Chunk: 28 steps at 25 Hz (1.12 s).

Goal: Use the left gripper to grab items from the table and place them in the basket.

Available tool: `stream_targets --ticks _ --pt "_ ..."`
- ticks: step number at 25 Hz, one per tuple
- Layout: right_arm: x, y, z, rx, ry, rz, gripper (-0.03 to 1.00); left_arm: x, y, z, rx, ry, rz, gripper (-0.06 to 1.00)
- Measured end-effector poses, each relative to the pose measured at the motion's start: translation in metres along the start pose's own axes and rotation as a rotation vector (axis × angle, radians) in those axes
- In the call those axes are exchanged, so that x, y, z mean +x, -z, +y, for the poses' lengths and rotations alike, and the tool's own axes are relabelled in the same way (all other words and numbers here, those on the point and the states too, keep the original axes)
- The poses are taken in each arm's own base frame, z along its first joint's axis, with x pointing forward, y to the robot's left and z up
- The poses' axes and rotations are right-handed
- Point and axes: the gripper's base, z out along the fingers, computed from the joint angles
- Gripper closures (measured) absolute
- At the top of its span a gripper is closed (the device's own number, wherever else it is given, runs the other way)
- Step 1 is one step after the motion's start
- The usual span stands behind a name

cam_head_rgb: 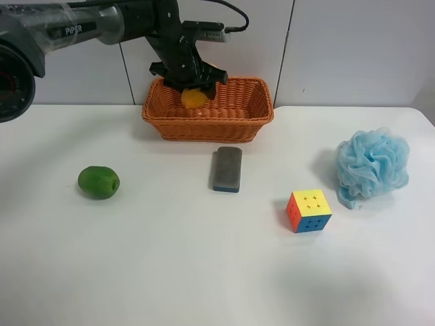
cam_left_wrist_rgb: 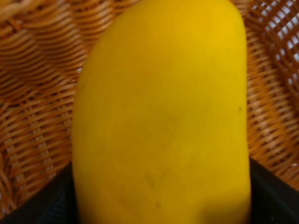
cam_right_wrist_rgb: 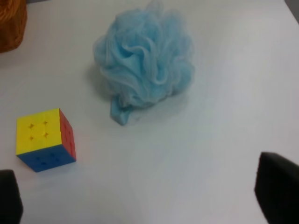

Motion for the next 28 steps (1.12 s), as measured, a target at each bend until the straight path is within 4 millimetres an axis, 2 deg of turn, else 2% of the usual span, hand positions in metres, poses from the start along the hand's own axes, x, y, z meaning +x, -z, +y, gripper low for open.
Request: stream_targets --ticks 3,8,9,13,18,22,28 --pt "0.000 0.000 0.000 0.000 0.000 0.000 -0.02 0.004 -0.009 0.001 -0.003 -0.007 0.014 0.34" --pt "0.000 0.000 0.000 0.000 0.000 0.000 -0.02 0.004 -0.010 0.001 -0.002 -0.013 0.006 0.33" --pt "0.000 0.000 0.000 0.000 0.000 0.000 -0.02 0.004 -0.010 0.001 -0.001 -0.016 -0.001 0.30" --pt "0.000 0.000 0.000 0.000 0.000 0.000 -0.02 0.002 -0.010 0.000 0.003 -0.029 -0.012 0.02" --pt "0.000 0.000 0.000 0.000 0.000 0.000 -0.02 0.002 -0.008 -0.001 0.013 -0.021 -0.006 -0.04" --pt "0.000 0.000 0.000 0.000 0.000 0.000 -0.02 -0.003 0.013 -0.002 0.015 -0.022 0.020 -0.05" --pt "0.000 0.000 0.000 0.000 0.000 0.000 -0.02 -0.012 0.074 -0.005 0.008 -0.030 0.095 -0.05"
